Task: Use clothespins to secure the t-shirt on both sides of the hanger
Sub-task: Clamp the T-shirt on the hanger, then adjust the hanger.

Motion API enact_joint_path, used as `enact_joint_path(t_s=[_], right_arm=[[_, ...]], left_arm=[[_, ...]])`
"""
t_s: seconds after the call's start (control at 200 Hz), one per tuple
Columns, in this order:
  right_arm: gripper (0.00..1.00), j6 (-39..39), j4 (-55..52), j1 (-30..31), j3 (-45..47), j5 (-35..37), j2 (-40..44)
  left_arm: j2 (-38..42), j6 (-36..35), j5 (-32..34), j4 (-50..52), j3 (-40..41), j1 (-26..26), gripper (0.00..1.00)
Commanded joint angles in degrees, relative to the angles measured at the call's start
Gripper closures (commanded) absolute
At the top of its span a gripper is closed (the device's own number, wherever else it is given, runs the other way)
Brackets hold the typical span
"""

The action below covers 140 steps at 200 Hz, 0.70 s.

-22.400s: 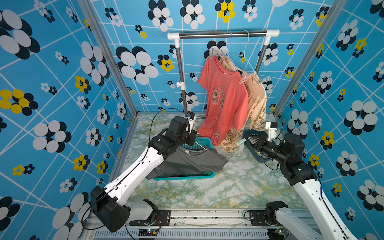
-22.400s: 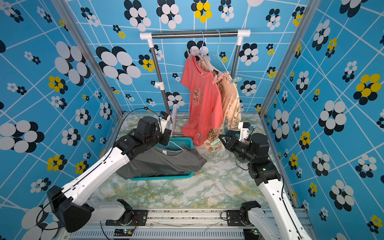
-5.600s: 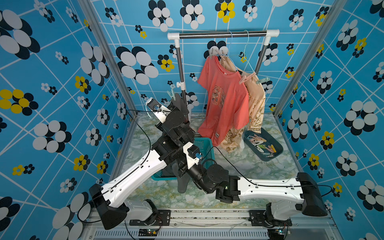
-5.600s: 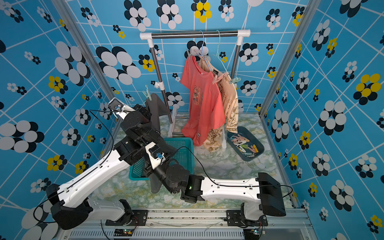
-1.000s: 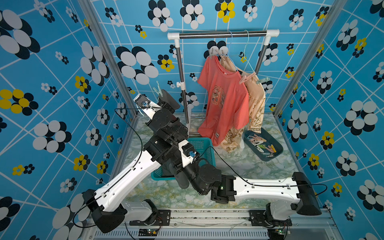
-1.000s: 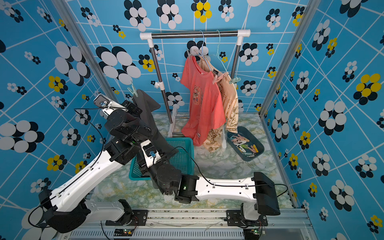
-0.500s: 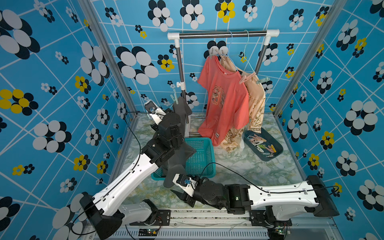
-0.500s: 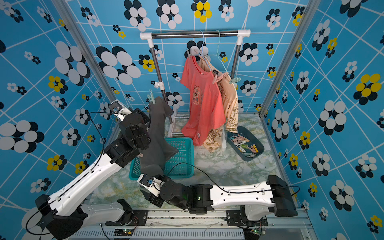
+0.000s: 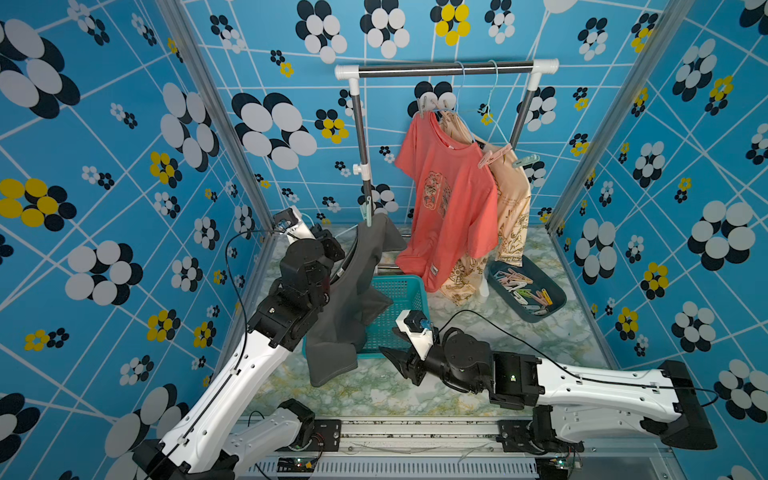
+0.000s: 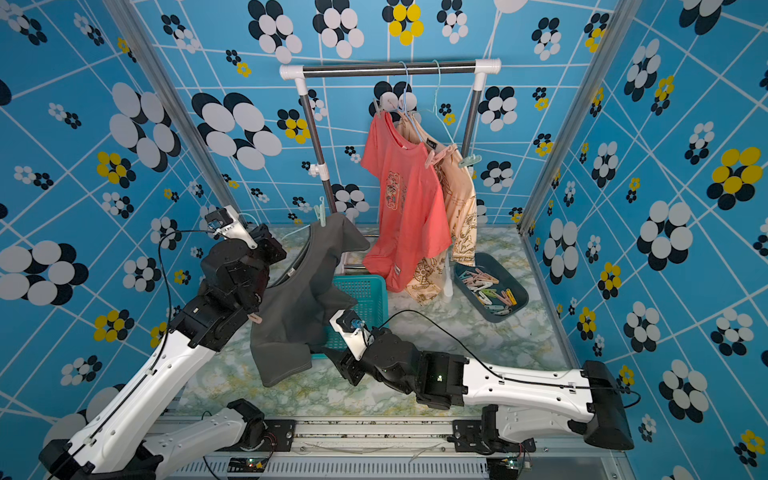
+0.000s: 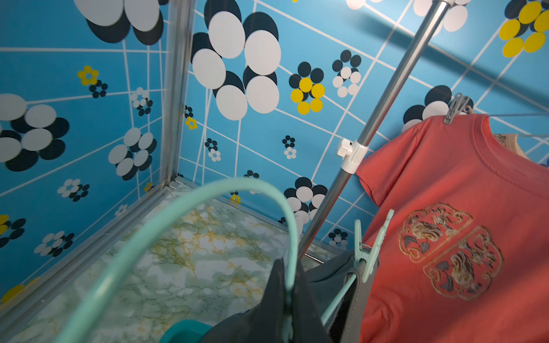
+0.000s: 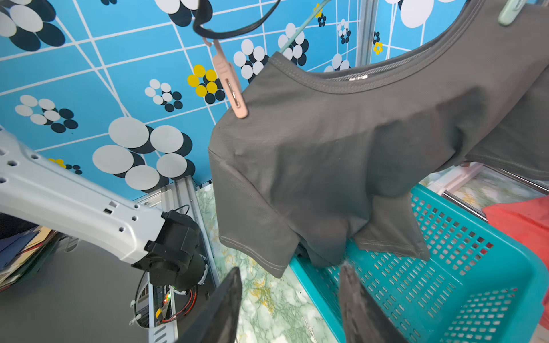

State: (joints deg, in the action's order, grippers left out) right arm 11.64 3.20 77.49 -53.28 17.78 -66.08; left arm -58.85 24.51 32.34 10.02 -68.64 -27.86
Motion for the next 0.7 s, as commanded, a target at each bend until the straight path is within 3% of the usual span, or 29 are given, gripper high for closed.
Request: enact_joint_path(t_s=[0.0,0.225,0.44,0.56,0.695], right_arm=[[0.46,2.5,-4.3,-3.1,-0.1,-3.6,2.1],[0.51,3.1,-12.6,-11.5,-1.7,-12.6,3.6],[0.59,-2.4,-21.3,-15.4,-4.8,-12.8,6.7],[0.58,-5.4,-25.9,-17.3,-7.1,-9.6,8.7],[0.55,-8.1,-29.6,-20.0,-9.2,-9.5,10.9]], left_arm=[[2.8,-4.0,-14.3,-0.7,1.7,1.6,1.0],[7.0,-11.2,-25.9,-2.0,4.6,3.5,1.0],[8.7,-15.4,-38.4,2.1,3.5,6.8,1.0],[8.5,-20.9,-48.5,7.2,0.1,7.7,1.0],[8.0,-25.8,-53.9,14.4,-4.6,7.9,1.0]])
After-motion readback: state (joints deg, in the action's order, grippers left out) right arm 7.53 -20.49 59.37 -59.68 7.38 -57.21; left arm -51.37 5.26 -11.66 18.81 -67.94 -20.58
